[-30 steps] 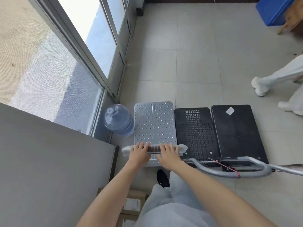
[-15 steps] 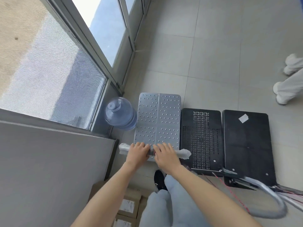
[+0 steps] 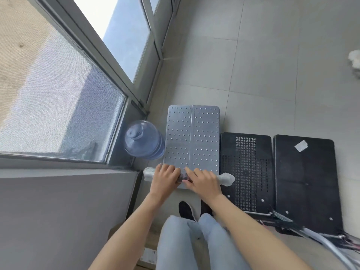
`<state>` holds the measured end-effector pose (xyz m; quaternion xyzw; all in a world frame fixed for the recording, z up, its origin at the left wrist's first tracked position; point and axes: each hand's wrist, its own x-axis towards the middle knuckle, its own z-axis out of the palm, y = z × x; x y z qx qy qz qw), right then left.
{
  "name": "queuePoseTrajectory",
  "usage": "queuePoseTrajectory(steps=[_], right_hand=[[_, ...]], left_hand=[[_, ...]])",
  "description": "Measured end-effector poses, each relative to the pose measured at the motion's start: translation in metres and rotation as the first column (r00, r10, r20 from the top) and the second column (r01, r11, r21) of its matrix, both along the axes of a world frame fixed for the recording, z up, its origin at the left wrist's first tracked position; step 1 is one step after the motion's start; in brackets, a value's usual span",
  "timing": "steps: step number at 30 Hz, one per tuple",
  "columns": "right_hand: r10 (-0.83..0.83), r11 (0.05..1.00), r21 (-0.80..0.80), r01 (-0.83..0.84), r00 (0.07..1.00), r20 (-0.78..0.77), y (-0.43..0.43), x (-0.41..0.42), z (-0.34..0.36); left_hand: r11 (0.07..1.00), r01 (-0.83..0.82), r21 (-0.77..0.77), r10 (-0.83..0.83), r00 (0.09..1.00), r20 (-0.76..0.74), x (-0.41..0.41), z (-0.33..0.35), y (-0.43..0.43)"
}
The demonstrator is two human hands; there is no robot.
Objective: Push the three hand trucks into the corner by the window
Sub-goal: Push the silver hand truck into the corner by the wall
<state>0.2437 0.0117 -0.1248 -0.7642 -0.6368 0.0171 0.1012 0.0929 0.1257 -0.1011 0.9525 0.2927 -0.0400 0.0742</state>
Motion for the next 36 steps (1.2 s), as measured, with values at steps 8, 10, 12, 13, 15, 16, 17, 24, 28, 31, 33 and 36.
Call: queuePoseTrajectory(steps=[8,10,12,13,15,16,17,24,28,31,33,36], right_hand=[[-0.116,0.993,0.008,0.116,0.992,-0.040,0.060,0.033,0.007],[-0.133,0.990,0.036,0.135,0.989,-0.060,0.075,0.041,0.006],[-0.144,0.987,0.063,0.149,0.986,-0.079,0.091,0.050,0.004],[-0.145,0.986,0.075,0.151,0.986,-0.077,0.098,0.055,0.002],[-0.148,0.984,0.090,0.153,0.987,-0.060,0.111,0.067,-0.001],[-0.148,0.984,0.096,0.153,0.987,-0.059,0.117,0.073,-0.002],[-0.149,0.983,0.104,0.153,0.988,-0.053,0.123,0.079,-0.003],[-0.213,0.969,0.130,0.208,0.977,0.024,0.167,0.104,-0.009],[-0.226,0.964,0.150,0.220,0.974,0.022,0.190,0.118,-0.006],[-0.233,0.961,0.157,0.227,0.972,0.023,0.208,0.131,-0.006],[-0.236,0.959,0.166,0.230,0.972,0.017,0.220,0.140,-0.006],[-0.234,0.959,0.170,0.227,0.972,0.023,0.239,0.156,-0.005]], left_hand=[[0.999,-0.032,-0.034,0.034,0.997,0.067,0.030,-0.004,0.066],[0.999,-0.016,-0.041,0.020,0.996,0.082,0.037,-0.006,0.084],[1.000,0.008,-0.026,-0.004,0.992,0.126,0.047,-0.012,0.103],[1.000,0.021,-0.021,-0.017,0.987,0.161,0.052,-0.014,0.110],[0.999,0.047,-0.005,-0.045,0.974,0.221,0.064,-0.017,0.125],[0.998,0.057,0.004,-0.056,0.968,0.244,0.071,-0.017,0.132],[0.998,0.064,0.014,-0.065,0.963,0.262,0.076,-0.018,0.139],[0.995,0.066,0.080,-0.086,0.957,0.277,0.103,-0.027,0.183],[0.995,0.046,0.090,-0.072,0.948,0.311,0.119,-0.027,0.201],[0.991,0.042,0.127,-0.078,0.952,0.297,0.132,-0.028,0.216],[0.989,0.039,0.140,-0.078,0.956,0.283,0.141,-0.029,0.225],[0.990,0.022,0.142,-0.062,0.957,0.284,0.158,-0.030,0.242]])
